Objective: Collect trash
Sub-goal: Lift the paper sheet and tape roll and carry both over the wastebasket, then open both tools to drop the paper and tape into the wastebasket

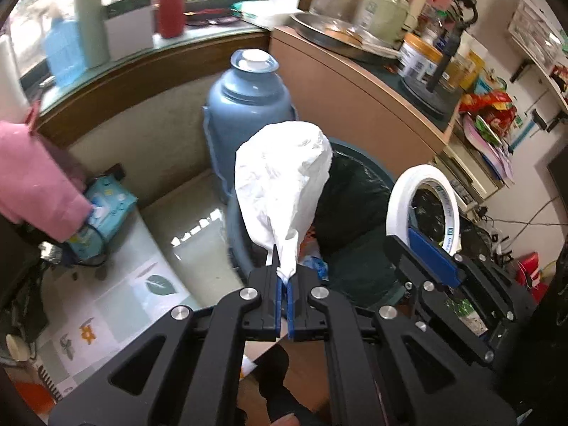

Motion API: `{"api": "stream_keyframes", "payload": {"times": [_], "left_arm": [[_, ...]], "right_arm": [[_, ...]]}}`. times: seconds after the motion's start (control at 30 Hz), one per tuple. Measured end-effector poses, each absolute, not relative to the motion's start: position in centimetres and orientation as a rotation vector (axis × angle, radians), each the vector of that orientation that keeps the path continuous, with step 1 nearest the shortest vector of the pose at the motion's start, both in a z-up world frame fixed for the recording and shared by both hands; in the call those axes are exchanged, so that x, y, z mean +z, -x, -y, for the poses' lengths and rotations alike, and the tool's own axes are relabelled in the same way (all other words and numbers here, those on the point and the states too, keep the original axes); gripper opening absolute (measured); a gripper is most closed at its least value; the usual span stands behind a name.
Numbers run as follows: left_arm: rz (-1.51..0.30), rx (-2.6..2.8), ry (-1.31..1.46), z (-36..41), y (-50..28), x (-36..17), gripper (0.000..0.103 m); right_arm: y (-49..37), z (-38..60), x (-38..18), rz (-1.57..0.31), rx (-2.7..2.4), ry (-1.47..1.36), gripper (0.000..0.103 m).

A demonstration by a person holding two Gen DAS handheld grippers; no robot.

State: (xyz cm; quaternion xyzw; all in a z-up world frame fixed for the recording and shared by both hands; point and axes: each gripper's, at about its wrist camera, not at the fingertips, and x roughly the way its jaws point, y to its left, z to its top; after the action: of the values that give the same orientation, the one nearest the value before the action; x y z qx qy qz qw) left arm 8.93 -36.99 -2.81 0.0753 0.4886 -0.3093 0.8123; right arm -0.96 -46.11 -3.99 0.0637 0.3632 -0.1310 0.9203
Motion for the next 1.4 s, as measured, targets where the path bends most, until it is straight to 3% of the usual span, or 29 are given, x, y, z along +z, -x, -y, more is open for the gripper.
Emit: {"api": "stream_keyframes", "payload": {"times": [0.47,1.4], "left_arm": [[-1.166,-0.654,-0.162,42.5,-10.9,-7.5,0.002],[-1.324,-0.587,-0.11,44.5,-14.3,-13.4,0.009]], "right_arm": [[-1.3,50.3,-7.5,-0.823,-0.217,-0.158,0.016],[-5.3,52.2,-12.9,-0.952,-0.125,-0.155,0.019]]}}
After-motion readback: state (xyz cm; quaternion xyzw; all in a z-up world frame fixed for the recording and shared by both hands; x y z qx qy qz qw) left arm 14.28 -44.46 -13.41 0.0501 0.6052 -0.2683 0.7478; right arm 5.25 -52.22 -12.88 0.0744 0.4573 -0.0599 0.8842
